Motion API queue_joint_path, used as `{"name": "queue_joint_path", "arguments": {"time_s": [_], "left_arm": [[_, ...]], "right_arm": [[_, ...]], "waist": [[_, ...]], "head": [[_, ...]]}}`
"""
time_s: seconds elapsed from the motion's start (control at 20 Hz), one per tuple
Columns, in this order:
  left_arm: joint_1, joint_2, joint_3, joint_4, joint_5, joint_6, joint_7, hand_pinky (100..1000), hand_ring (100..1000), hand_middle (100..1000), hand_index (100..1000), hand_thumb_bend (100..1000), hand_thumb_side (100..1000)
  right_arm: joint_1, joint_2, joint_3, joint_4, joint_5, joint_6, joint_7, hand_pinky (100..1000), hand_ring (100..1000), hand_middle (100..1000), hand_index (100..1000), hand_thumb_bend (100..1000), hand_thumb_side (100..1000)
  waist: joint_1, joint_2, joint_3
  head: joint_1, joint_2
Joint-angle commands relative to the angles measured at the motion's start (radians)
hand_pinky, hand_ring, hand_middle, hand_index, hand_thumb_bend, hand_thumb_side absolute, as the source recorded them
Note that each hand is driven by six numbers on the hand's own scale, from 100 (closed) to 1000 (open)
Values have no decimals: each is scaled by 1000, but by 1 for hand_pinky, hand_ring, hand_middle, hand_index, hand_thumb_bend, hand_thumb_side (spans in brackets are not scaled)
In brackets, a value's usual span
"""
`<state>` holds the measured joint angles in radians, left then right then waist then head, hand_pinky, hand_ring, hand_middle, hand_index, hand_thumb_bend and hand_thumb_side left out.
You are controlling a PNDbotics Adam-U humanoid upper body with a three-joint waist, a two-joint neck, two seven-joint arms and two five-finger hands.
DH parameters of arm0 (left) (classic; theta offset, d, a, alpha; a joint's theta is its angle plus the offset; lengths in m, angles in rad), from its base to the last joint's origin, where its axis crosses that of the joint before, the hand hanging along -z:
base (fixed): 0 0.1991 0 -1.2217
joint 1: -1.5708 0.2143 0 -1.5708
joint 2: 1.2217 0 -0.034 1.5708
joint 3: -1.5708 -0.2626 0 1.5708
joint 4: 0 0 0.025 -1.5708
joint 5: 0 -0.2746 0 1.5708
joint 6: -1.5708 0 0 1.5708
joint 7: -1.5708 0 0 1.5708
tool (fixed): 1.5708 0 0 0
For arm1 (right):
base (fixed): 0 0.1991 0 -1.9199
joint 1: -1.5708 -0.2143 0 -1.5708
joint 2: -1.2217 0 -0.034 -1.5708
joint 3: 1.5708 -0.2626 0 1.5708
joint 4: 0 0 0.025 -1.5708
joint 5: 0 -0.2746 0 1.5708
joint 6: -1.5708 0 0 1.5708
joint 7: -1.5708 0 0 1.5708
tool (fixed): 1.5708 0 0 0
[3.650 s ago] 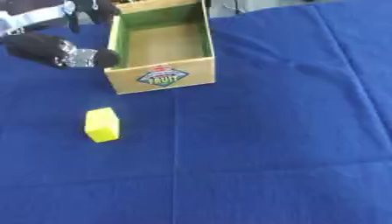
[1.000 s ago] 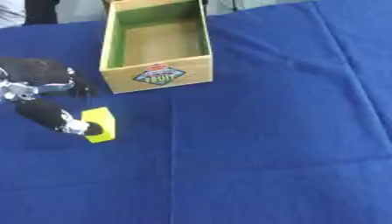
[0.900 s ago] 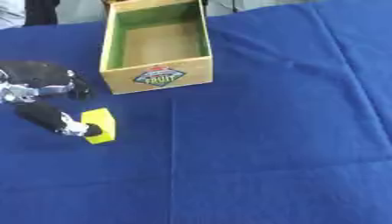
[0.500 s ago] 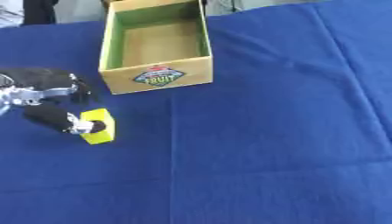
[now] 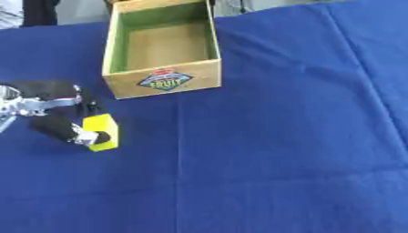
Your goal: Pick up objects on the table and place them in the box.
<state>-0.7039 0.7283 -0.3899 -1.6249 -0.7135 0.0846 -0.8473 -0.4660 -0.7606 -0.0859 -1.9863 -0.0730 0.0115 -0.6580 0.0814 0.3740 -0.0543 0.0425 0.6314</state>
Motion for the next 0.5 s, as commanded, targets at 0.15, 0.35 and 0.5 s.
{"name": "queue_joint_path", "arguments": {"time_s": [0.15,0.35,0.5], "left_arm": [[-8,19,4,-7,12,-4,-18,537,721,728,912,709,842],[-9,18,3,-9,16,-2,-9,526,712,712,902,696,835],[-10,17,-1,-8,11,-6,-11,520,710,705,902,675,792]], "right_arm": [[-6,-17,-9,-14,-8,4,3,647,673,516,726,100,909],[-6,-17,-9,-14,-8,4,3,648,673,516,726,100,909],[-6,-16,-9,-14,-9,4,3,648,673,516,726,100,908]], "waist": [[-5,-17,2],[-5,-17,0],[-5,-16,-2]], "head": [[1,-9],[2,-11],[2,-11]]}}
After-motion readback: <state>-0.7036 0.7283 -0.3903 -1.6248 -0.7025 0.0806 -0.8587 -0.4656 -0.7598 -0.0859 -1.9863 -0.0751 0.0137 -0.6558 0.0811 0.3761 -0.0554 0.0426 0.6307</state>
